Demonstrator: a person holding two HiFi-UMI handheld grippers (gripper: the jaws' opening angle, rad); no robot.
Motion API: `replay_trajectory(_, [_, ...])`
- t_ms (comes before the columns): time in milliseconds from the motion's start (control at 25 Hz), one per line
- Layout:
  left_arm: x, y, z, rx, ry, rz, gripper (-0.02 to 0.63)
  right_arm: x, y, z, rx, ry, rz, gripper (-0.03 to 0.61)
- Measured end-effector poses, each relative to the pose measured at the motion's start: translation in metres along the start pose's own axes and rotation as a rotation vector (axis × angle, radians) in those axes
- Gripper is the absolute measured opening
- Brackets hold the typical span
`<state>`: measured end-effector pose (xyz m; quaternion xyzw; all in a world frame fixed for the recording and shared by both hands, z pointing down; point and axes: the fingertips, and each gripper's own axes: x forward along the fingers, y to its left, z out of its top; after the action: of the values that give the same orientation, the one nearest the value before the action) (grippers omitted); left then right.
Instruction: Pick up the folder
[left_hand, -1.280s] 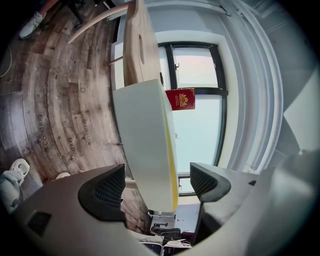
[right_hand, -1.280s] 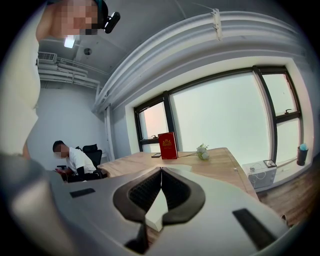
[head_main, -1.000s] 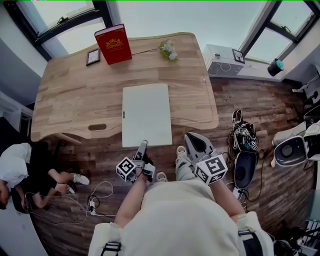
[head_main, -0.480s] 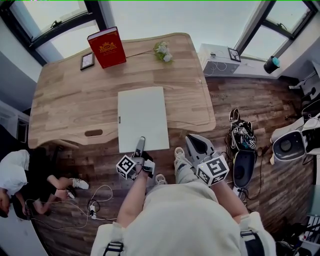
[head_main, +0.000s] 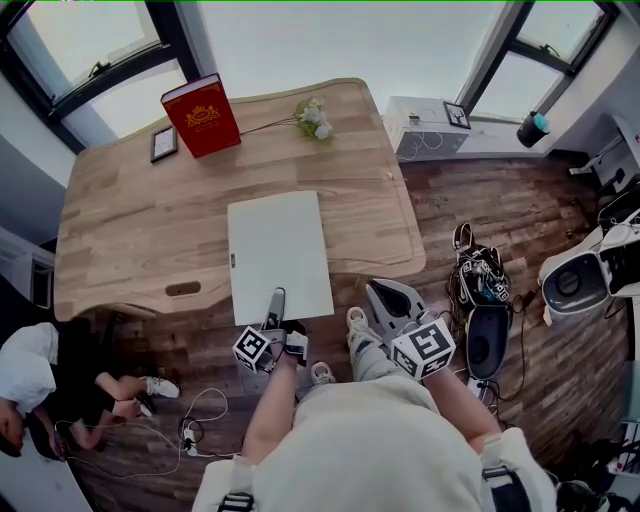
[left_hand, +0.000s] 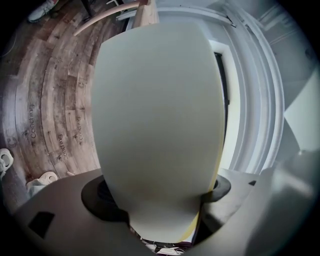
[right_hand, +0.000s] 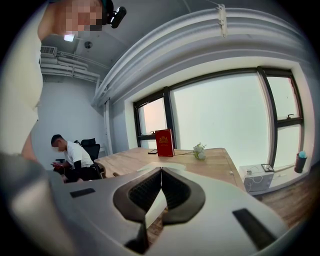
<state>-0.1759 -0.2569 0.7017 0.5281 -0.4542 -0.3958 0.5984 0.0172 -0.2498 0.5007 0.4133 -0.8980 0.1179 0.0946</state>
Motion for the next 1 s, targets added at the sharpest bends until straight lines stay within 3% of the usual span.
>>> replay_trajectory(280, [0.002, -0.004, -0.001, -0.012, 0.013, -0.023, 0.363, -0.004, -0.005, -0.004, 0.010, 0.004, -0.016, 0.020])
replay_trajectory(600, [-0.004, -0.009, 0.001, 0.029, 0.027, -0.006, 0.318, -0.006, -0.002, -0.002, 0.014, -0.007, -0.017, 0.020])
replay_trajectory(1000, [-0.017, -0.035, 0.002, -0.048, -0.002, -0.076, 0.287, -0.012, 0.011, -0.006, 0.015, -0.010, -0.007, 0.020])
